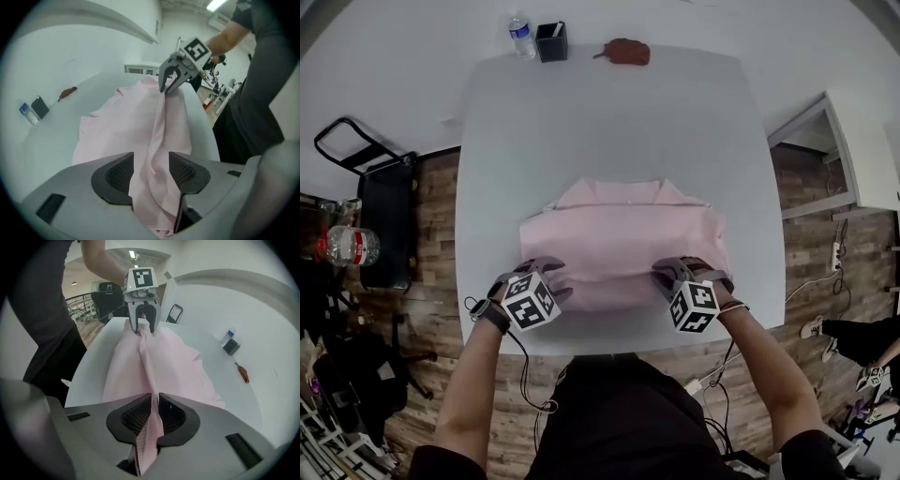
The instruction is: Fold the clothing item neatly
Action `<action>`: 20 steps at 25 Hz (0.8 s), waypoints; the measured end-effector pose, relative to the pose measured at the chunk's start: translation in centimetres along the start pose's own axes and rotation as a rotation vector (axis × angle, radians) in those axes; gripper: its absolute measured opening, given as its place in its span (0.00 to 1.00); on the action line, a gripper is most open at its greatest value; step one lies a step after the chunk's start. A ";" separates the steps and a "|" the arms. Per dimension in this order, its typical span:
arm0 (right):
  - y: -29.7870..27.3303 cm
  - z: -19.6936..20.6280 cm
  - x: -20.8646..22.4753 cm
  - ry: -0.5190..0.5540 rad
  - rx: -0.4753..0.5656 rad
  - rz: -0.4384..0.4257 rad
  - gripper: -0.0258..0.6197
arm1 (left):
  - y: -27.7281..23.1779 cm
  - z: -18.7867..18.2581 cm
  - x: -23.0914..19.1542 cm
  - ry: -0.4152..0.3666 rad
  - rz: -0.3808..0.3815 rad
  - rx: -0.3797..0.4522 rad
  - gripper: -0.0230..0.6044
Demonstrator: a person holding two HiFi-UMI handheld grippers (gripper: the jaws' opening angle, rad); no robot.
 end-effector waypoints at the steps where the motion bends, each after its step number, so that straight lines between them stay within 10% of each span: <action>1: -0.1 0.1 0.0 -0.018 -0.003 -0.014 0.09 | 0.4 0.1 0.0 0.021 0.019 0.030 0.39; 3: 0.5 0.1 0.0 -0.049 0.000 -0.039 0.24 | 1.3 0.3 0.0 0.065 0.040 0.090 0.40; 9: 7.0 -1.4 0.9 -0.288 0.204 0.050 0.26 | 6.7 -2.3 0.8 0.235 -0.047 0.432 0.31; 11: 9.6 -2.3 1.2 -0.415 0.331 0.113 0.18 | 8.2 -4.1 1.7 0.288 -0.113 0.525 0.08; 20: 17.2 -5.4 0.8 -0.722 0.643 0.275 0.06 | 12.1 -16.6 8.4 0.328 -0.127 0.812 0.05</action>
Point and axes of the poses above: the fingertips, and each gripper's own axes: y backward along the fingers, x to its right, z out of its underside, the point moved 9 cm from there along y, backward along the fingers, and after that the axes turned 1 degree about x, right-handed, at the moved point
